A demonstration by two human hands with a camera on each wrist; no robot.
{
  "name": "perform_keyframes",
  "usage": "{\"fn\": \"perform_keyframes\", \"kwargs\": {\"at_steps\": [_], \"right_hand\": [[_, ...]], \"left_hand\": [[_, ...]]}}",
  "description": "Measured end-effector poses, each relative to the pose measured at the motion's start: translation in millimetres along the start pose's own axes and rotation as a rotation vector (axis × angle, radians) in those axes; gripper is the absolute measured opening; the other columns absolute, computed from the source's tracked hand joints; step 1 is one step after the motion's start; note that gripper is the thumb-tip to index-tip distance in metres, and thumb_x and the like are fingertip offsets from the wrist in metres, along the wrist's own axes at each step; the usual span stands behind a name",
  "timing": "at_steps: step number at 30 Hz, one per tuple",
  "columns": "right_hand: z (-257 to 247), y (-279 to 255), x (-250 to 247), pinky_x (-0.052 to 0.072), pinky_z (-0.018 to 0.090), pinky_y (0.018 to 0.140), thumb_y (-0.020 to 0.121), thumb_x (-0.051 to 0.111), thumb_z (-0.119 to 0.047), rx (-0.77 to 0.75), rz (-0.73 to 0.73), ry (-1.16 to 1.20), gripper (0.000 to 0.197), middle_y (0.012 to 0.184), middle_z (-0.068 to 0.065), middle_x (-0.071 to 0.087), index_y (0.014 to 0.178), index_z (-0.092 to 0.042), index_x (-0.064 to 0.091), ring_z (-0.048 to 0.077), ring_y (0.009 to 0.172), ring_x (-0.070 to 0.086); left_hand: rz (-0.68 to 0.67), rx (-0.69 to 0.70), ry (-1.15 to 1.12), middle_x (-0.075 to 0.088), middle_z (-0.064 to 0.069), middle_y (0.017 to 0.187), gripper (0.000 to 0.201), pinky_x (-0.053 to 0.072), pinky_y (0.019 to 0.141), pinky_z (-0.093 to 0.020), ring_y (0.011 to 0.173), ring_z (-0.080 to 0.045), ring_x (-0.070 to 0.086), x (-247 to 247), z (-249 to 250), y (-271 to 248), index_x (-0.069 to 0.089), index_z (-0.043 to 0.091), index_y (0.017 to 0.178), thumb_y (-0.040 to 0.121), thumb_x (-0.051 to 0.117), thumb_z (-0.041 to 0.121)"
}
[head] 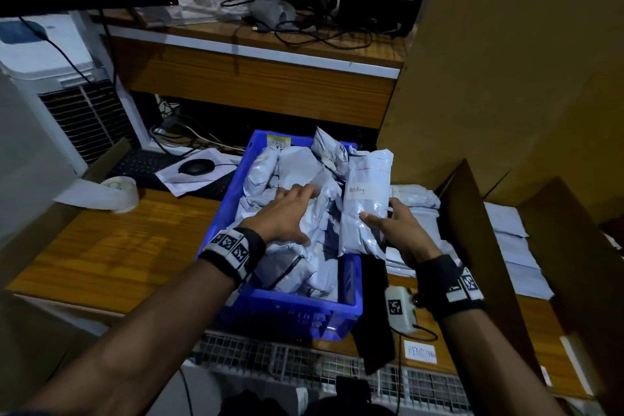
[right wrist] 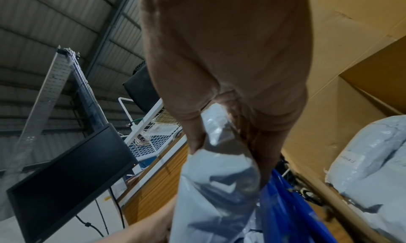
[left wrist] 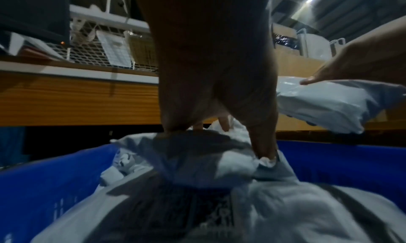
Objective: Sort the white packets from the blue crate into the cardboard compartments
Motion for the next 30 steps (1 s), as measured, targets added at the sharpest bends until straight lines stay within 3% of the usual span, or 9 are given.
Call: {"fn": "perform_keyframes", "kwargs": {"at_steps": [2, 5, 8, 13, 17, 23, 25, 27, 30], "right_hand": [[-6, -3, 5, 0.057, 0.049, 0.078, 0.093, 0.081, -0.026, -0.028, -0.031, 0.010, 0.041, 0.117, 0.016, 0.075, 0.127, -0.021, 0.059, 0.044, 0.108, 0.072], [-23, -10, 17, 0.061, 0.040, 0.087, 0.098, 0.076, -0.017, -0.075, -0.114, 0.046, 0.040, 0.123, 0.007, 0.075, 0.134, -0.019, 0.059, 0.030, 0.112, 0.074], [-33, -17, 33, 0.058, 0.043, 0.101, 0.099, 0.073, -0.013, -0.080, -0.237, 0.101, 0.043, 0.131, 0.006, 0.073, 0.140, -0.019, 0.059, 0.024, 0.117, 0.072], [-49, -26, 53, 0.056, 0.046, 0.105, 0.103, 0.060, -0.004, -0.072, -0.382, 0.261, 0.043, 0.138, 0.012, 0.070, 0.146, -0.012, 0.056, 0.032, 0.126, 0.068], [-50, -23, 49, 0.057, 0.048, 0.103, 0.104, 0.059, -0.007, -0.060, -0.383, 0.326, 0.041, 0.139, 0.016, 0.068, 0.145, -0.006, 0.058, 0.037, 0.127, 0.066], [-56, -28, 33, 0.062, 0.040, 0.095, 0.101, 0.059, -0.005, -0.061, -0.381, 0.362, 0.037, 0.137, 0.019, 0.069, 0.137, -0.003, 0.065, 0.030, 0.115, 0.073], [-57, -29, 28, 0.060, 0.041, 0.100, 0.100, 0.060, -0.002, -0.076, -0.358, 0.370, 0.037, 0.138, 0.020, 0.068, 0.136, -0.002, 0.066, 0.030, 0.116, 0.072], [-60, -32, 25, 0.057, 0.044, 0.104, 0.098, 0.062, -0.002, -0.094, -0.355, 0.388, 0.041, 0.139, 0.021, 0.067, 0.139, -0.002, 0.064, 0.033, 0.120, 0.069], [-67, -38, 19, 0.056, 0.045, 0.105, 0.095, 0.063, -0.002, -0.136, -0.362, 0.383, 0.050, 0.141, 0.019, 0.066, 0.145, -0.005, 0.058, 0.036, 0.127, 0.065]], "left_hand": [[-0.024, -0.007, -0.018, 0.031, -0.006, 0.155, 0.120, 0.042, 0.112, -0.056, 0.141, -0.034, 0.030, 3, -7, -1, 0.020, 0.043, 0.155, 0.065, 0.099, 0.042], [0.023, 0.009, -0.174, 0.040, -0.008, 0.148, 0.116, 0.043, 0.107, -0.043, 0.138, -0.033, 0.040, -6, -12, -3, 0.021, 0.051, 0.156, 0.067, 0.096, 0.053], [0.053, 0.056, -0.269, 0.052, -0.010, 0.147, 0.115, 0.047, 0.107, -0.043, 0.138, -0.028, 0.048, -17, -10, -9, 0.021, 0.055, 0.153, 0.063, 0.093, 0.062], [0.149, 0.122, -0.292, 0.053, -0.006, 0.141, 0.111, 0.048, 0.109, -0.046, 0.135, -0.024, 0.051, -39, 5, -24, 0.019, 0.045, 0.155, 0.073, 0.093, 0.039], [0.217, 0.170, -0.386, 0.055, -0.005, 0.141, 0.113, 0.043, 0.102, -0.029, 0.126, -0.015, 0.053, -62, 14, -36, 0.016, 0.045, 0.160, 0.079, 0.093, 0.027], [0.188, 0.113, -0.542, 0.060, -0.005, 0.138, 0.118, 0.042, 0.097, -0.026, 0.119, -0.020, 0.058, -74, 8, -49, 0.014, 0.055, 0.159, 0.075, 0.096, 0.037], [0.146, 0.075, -0.599, 0.063, -0.006, 0.118, 0.107, 0.043, 0.087, -0.017, 0.103, -0.013, 0.062, -74, 7, -52, 0.028, 0.051, 0.156, 0.074, 0.096, 0.042], [0.099, 0.088, -0.655, 0.062, 0.005, 0.091, 0.067, 0.041, 0.072, -0.008, 0.081, -0.001, 0.063, -75, 10, -54, 0.056, 0.034, 0.137, 0.081, 0.092, 0.032], [0.100, 0.119, -0.703, 0.067, 0.015, 0.077, 0.026, 0.044, 0.069, -0.017, 0.071, 0.000, 0.059, -79, 5, -52, 0.072, 0.017, 0.098, 0.083, 0.092, 0.024]]}}
Point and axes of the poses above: each hand's wrist, its own y-axis towards the middle knuckle, its own x-axis out of the palm, z = x × y, the point moved 10 cm from there along y, towards the middle knuckle
